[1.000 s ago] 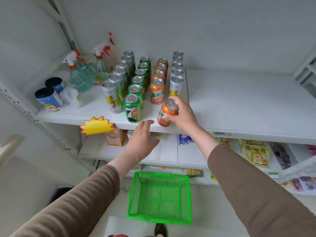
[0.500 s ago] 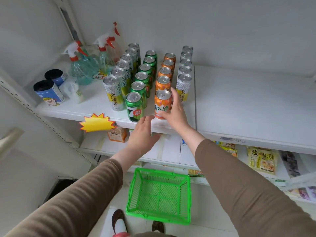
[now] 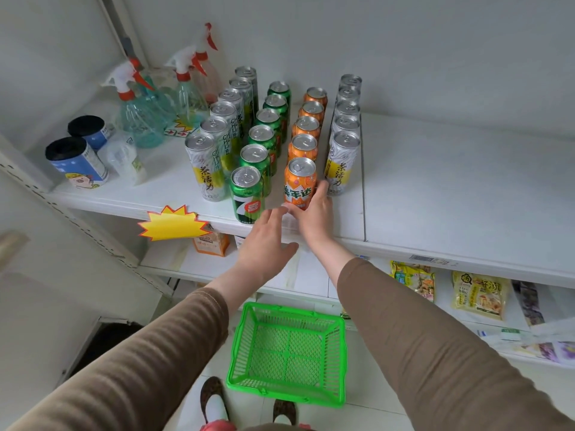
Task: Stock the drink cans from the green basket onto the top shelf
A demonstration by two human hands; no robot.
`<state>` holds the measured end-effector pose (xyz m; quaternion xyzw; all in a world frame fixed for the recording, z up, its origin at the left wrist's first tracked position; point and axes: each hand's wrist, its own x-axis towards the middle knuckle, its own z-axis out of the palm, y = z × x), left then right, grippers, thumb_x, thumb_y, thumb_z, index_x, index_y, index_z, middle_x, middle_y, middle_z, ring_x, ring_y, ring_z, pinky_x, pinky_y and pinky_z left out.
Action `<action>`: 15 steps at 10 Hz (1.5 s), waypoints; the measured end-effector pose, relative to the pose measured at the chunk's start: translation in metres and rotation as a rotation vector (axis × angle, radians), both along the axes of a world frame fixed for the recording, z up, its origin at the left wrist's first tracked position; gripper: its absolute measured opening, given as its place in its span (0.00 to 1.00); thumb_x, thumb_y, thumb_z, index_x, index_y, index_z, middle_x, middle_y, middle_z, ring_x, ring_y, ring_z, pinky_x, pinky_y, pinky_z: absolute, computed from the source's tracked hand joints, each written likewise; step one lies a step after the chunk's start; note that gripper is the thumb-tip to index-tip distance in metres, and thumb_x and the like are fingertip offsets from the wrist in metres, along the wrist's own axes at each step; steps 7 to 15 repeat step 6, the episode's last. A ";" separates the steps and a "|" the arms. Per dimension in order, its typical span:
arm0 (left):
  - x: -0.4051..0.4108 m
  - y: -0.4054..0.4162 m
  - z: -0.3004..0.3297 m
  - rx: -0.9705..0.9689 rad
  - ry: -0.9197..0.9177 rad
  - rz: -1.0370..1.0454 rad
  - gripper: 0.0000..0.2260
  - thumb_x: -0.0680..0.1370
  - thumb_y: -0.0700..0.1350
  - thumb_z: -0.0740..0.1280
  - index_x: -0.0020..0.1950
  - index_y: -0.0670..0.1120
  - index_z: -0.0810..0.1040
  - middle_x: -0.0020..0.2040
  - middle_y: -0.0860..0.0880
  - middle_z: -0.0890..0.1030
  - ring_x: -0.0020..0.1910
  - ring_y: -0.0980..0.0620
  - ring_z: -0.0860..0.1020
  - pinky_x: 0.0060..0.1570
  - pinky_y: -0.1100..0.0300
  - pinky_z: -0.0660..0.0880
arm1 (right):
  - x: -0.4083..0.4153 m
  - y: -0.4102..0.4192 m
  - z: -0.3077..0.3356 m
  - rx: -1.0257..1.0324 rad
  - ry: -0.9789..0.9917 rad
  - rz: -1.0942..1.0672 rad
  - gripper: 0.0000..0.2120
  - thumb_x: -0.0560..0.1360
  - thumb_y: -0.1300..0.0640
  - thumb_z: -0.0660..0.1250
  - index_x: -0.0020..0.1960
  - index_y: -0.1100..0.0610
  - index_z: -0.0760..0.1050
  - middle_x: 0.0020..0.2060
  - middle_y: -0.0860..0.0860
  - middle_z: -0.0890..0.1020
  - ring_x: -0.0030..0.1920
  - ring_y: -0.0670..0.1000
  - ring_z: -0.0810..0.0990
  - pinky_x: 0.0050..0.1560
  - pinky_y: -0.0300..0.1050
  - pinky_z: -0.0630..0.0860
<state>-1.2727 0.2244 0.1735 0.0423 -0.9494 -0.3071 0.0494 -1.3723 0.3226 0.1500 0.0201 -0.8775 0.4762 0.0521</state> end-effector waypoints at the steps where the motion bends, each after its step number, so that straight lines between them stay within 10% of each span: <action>1: -0.006 -0.002 -0.002 0.001 0.015 0.022 0.30 0.73 0.47 0.71 0.72 0.50 0.62 0.66 0.49 0.69 0.67 0.48 0.68 0.59 0.54 0.71 | -0.007 -0.001 -0.005 0.002 0.025 -0.004 0.34 0.67 0.49 0.81 0.63 0.56 0.64 0.59 0.56 0.78 0.60 0.58 0.77 0.57 0.57 0.78; 6: 0.014 -0.006 0.045 -0.055 0.144 -0.105 0.33 0.73 0.50 0.72 0.74 0.51 0.60 0.67 0.51 0.68 0.67 0.48 0.68 0.61 0.52 0.72 | 0.033 0.045 0.052 0.297 -0.005 0.239 0.43 0.73 0.49 0.76 0.80 0.54 0.56 0.75 0.52 0.68 0.74 0.56 0.64 0.70 0.49 0.64; 15: 0.014 -0.006 0.045 -0.055 0.144 -0.105 0.33 0.73 0.50 0.72 0.74 0.51 0.60 0.67 0.51 0.68 0.67 0.48 0.68 0.61 0.52 0.72 | 0.033 0.045 0.052 0.297 -0.005 0.239 0.43 0.73 0.49 0.76 0.80 0.54 0.56 0.75 0.52 0.68 0.74 0.56 0.64 0.70 0.49 0.64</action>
